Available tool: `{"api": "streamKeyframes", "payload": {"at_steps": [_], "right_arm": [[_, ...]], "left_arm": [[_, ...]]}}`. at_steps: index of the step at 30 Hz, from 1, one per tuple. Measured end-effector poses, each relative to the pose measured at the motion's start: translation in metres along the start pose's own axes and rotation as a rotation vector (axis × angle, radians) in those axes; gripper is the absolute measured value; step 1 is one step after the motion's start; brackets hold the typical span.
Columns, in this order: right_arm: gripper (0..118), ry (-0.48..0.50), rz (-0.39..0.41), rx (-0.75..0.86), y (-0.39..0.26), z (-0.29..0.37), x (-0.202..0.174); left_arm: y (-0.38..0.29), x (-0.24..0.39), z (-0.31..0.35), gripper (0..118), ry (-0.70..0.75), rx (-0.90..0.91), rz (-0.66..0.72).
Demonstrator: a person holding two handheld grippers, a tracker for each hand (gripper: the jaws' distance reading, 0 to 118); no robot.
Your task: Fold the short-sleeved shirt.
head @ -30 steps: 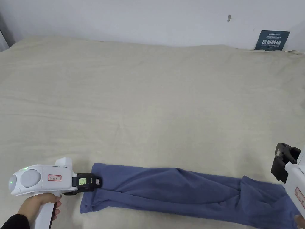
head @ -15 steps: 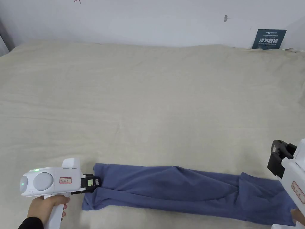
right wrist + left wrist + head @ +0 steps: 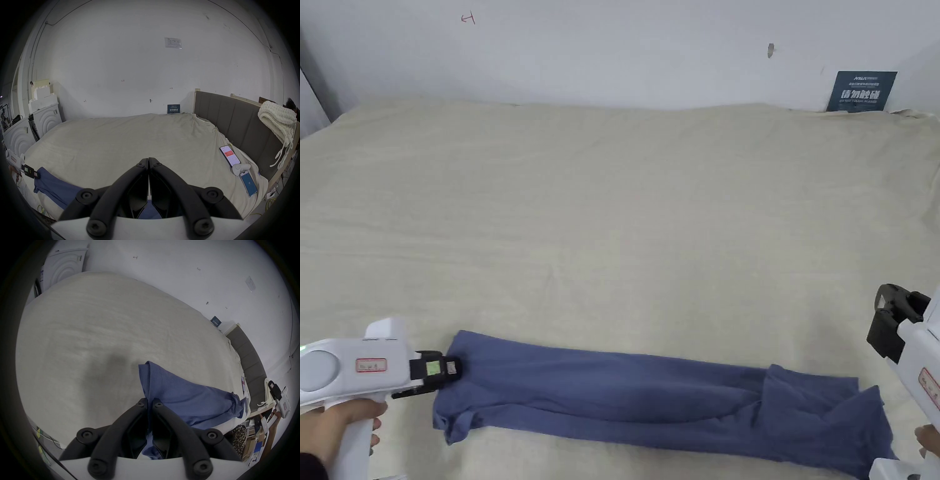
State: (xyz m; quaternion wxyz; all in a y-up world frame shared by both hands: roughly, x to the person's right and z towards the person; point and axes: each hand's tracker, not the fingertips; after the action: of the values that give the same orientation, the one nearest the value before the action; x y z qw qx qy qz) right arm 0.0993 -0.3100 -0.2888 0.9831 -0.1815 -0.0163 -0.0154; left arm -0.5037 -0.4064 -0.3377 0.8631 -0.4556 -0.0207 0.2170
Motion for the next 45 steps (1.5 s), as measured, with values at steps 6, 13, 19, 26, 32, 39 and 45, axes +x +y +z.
{"api": "streamKeyframes", "payload": {"at_steps": [6,13,19,26,32,39,45], "right_arm": [[0,0.019,0.005,0.006,0.001,0.002,0.001],[0,0.043,-0.004,0.014,0.001,0.009,0.005],[0,0.045,-0.025,0.022,0.000,0.017,0.016],[0,0.019,-0.040,0.026,-0.004,0.028,0.038],[0,-0.013,-0.049,0.019,-0.008,0.035,0.057],[0,-0.032,-0.056,0.012,-0.011,0.038,0.066],[0,-0.026,-0.053,0.012,-0.010,0.039,0.065]], "left_arm": [[0.002,-0.002,0.024,1,0.057,0.007,0.021],[0.000,0.082,0.033,1,-0.034,-0.019,-0.037],[-0.013,0.163,0.007,1,-0.153,-0.083,-0.134],[-0.040,0.235,-0.062,1,-0.172,-0.165,-0.215],[-0.071,0.275,-0.119,1,-0.151,-0.252,-0.218],[-0.096,0.294,-0.149,31,-0.031,-0.274,-0.274],[-0.089,0.296,-0.117,96,-0.087,-0.200,-0.260]]}}
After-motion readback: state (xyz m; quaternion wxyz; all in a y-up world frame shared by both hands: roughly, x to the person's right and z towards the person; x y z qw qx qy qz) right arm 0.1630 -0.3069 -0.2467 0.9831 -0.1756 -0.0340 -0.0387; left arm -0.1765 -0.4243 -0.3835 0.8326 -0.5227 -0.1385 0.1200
